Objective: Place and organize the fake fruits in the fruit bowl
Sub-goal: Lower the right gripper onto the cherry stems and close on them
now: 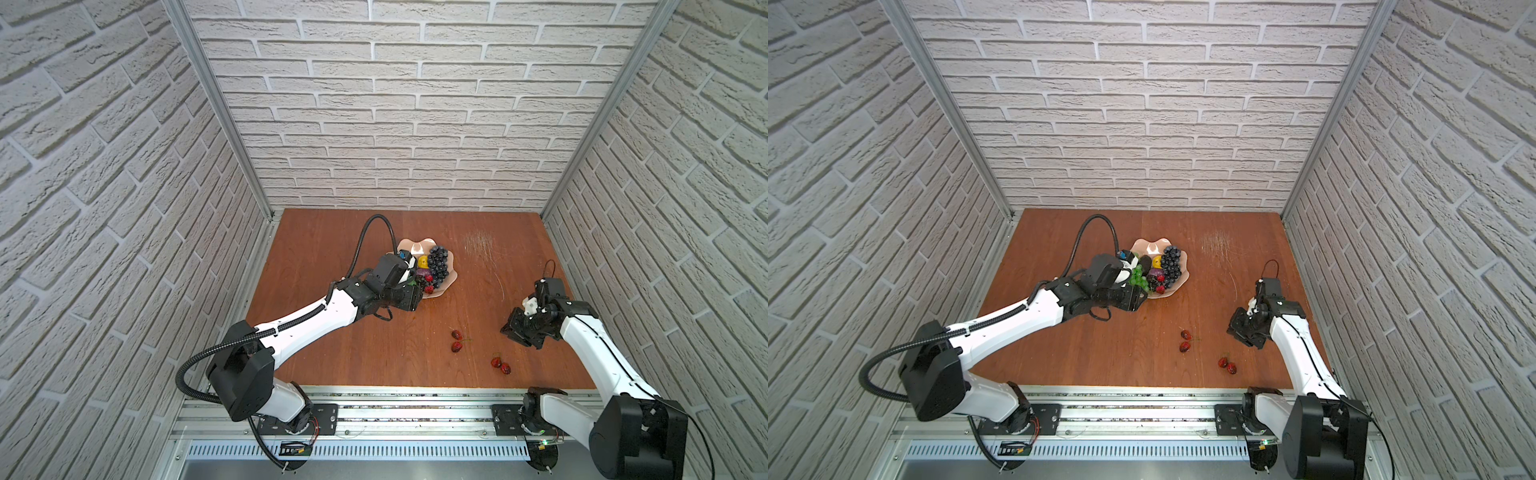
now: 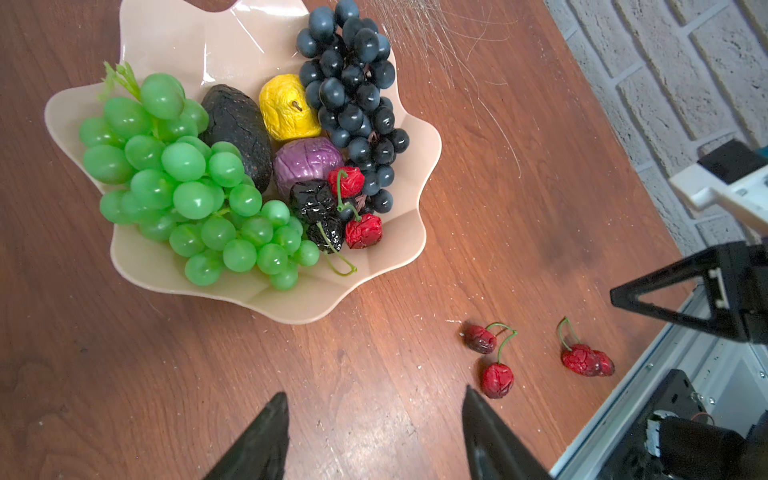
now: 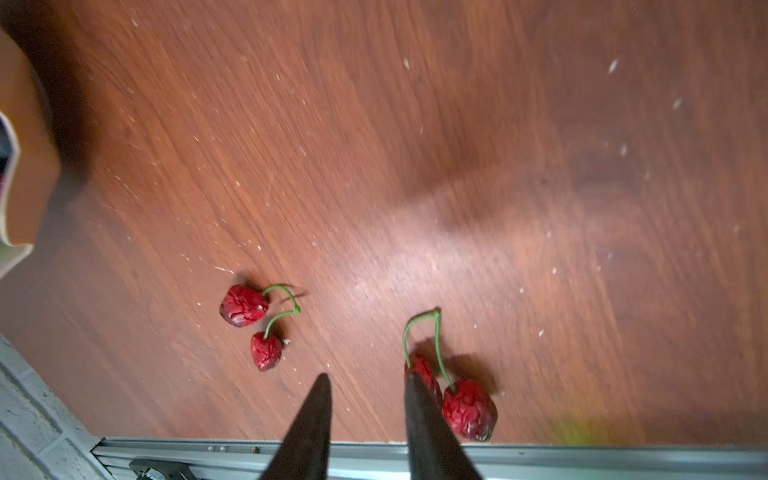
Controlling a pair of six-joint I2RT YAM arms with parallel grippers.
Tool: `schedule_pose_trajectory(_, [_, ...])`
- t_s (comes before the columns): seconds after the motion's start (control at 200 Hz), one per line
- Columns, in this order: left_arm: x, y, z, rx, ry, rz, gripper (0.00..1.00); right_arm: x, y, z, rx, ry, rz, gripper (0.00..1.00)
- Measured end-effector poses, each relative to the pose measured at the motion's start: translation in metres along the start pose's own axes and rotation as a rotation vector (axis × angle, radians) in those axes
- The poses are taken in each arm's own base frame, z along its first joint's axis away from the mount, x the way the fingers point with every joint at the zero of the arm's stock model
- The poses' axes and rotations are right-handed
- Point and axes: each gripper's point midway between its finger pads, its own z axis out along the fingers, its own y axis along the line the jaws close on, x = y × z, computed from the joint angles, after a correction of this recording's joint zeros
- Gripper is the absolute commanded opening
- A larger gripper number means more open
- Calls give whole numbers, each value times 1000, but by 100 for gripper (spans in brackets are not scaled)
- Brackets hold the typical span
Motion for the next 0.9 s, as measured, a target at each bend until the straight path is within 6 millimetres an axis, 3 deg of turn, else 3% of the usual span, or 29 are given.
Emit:
schedule_pose_trajectory(0.075, [0,0,0,0,1,1,68,6,0,2,45,0,-42,60])
schedule_pose_trajectory(0.215, [0,1,-1,-2,-2,6,71,7,-9,4,122,-18,-53,60])
schedule_pose_trajectory(0.535, [3,14,-12,-13,-25,-15,71,24,-25,36,229,73,-55,50])
schedule_pose_trajectory(0.9, [6,26,-18,-25,-36,-36,71,26,-25,46,251,100,-64,39])
